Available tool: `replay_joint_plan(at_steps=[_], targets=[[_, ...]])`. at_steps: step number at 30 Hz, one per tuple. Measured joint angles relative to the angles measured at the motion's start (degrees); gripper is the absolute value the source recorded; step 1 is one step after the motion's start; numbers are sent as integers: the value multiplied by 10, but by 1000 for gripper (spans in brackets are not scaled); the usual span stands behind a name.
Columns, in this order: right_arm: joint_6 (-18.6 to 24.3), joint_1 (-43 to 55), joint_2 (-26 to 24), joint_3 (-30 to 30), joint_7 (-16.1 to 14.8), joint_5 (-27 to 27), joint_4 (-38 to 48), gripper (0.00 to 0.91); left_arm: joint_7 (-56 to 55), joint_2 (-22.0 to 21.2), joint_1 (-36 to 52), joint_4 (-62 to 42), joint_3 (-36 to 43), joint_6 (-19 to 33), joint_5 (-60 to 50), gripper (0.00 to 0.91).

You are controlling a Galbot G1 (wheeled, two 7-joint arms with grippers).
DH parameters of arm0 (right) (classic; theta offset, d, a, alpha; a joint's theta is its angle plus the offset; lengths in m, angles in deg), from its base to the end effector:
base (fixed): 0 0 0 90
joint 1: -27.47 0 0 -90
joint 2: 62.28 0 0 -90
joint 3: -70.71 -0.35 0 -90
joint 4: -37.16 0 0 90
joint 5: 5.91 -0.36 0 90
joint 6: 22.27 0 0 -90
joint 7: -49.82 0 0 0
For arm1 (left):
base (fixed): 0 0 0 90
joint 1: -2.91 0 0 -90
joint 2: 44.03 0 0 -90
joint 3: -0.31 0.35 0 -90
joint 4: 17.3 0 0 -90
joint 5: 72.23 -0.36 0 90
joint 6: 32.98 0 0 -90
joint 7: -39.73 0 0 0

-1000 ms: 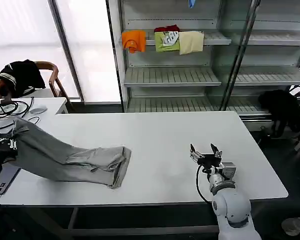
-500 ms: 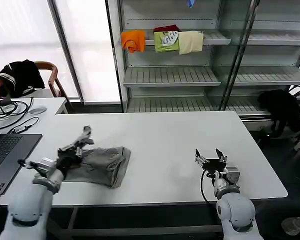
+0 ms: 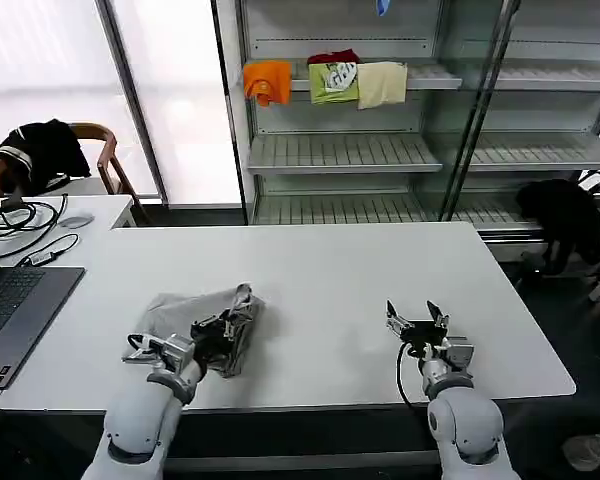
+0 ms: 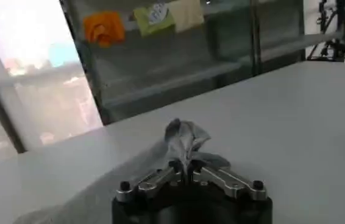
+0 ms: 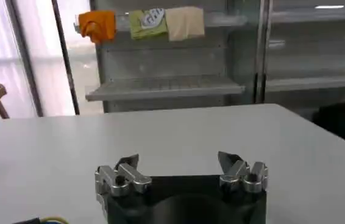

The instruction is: Fold and organize the clothes.

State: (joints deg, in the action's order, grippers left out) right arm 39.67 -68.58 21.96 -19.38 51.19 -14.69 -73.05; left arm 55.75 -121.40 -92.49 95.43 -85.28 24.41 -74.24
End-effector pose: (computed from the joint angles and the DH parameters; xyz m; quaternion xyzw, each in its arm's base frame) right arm 0.3123 -0.0232 -0.2588 0.0141 -0.9922 -0.0198 0.1224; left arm 0.3097 0.0212 -0.2416 -0.1633 -0.9690 -0.1071 0.1511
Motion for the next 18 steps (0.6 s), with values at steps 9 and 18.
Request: replay_joint_plan(at_steps=[9, 18], targets=[[2, -2, -2, -1, -1, 1, 2, 907, -56, -17, 11, 44, -19, -2, 132, 907], [3, 0, -1, 2, -1, 1, 4, 907, -60, 18, -4, 36, -120, 2, 218, 907]])
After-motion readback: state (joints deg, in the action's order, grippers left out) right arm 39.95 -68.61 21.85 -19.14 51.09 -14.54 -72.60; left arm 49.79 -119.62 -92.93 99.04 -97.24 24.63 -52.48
